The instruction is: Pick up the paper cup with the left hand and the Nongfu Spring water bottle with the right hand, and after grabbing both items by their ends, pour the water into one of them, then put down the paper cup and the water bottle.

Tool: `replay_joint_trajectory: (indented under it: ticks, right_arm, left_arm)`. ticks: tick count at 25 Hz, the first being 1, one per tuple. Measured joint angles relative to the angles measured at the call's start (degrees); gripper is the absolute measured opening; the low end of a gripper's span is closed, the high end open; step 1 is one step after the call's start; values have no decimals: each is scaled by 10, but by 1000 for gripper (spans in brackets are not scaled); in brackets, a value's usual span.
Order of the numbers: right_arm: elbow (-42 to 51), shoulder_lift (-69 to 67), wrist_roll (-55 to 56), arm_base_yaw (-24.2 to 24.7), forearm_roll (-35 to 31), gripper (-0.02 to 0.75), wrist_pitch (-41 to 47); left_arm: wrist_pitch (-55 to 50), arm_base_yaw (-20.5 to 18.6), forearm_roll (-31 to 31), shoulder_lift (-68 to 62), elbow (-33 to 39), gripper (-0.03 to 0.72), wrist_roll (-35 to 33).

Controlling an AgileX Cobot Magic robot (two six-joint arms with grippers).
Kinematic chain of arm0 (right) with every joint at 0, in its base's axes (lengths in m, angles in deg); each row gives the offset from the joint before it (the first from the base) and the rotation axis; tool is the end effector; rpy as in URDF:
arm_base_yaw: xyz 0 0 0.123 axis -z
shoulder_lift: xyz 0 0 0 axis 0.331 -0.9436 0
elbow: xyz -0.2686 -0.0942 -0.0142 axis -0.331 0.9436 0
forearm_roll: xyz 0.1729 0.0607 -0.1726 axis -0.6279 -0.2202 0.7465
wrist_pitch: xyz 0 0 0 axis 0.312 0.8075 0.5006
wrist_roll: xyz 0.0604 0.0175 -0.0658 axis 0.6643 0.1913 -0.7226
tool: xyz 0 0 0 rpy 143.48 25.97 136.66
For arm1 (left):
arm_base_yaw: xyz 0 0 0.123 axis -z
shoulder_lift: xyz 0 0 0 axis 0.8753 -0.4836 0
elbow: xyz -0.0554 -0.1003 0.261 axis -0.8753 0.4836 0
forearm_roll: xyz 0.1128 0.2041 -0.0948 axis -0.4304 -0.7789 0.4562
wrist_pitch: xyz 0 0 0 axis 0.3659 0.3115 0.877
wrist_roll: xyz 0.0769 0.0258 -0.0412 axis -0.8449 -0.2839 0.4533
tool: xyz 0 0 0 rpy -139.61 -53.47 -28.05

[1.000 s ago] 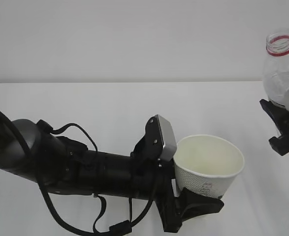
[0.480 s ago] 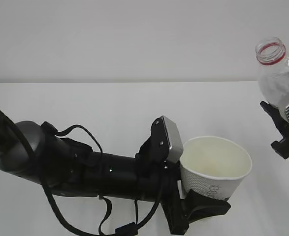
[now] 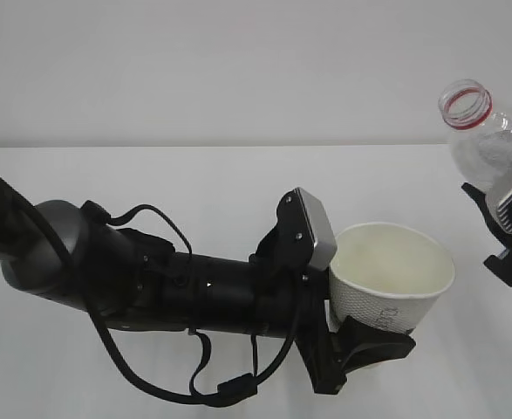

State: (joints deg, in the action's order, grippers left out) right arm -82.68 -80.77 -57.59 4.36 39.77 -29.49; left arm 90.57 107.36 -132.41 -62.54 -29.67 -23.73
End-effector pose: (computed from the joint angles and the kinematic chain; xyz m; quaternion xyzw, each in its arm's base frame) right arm 0.2117 0.0488 0.2129 -0.3756 0.6937 -0.1944 0.5830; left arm 0.2275 -0.3209 0.1135 0.5202 0.6069 -0.4372 0.4123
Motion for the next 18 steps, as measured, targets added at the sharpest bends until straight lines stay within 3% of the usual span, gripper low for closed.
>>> replay_joint_trajectory:
  ticks: [18]
  right_arm:
    - [0, 0, -90, 0, 0, 494, -19]
  left_arm:
    - [0, 0, 0, 0, 0, 514, 0]
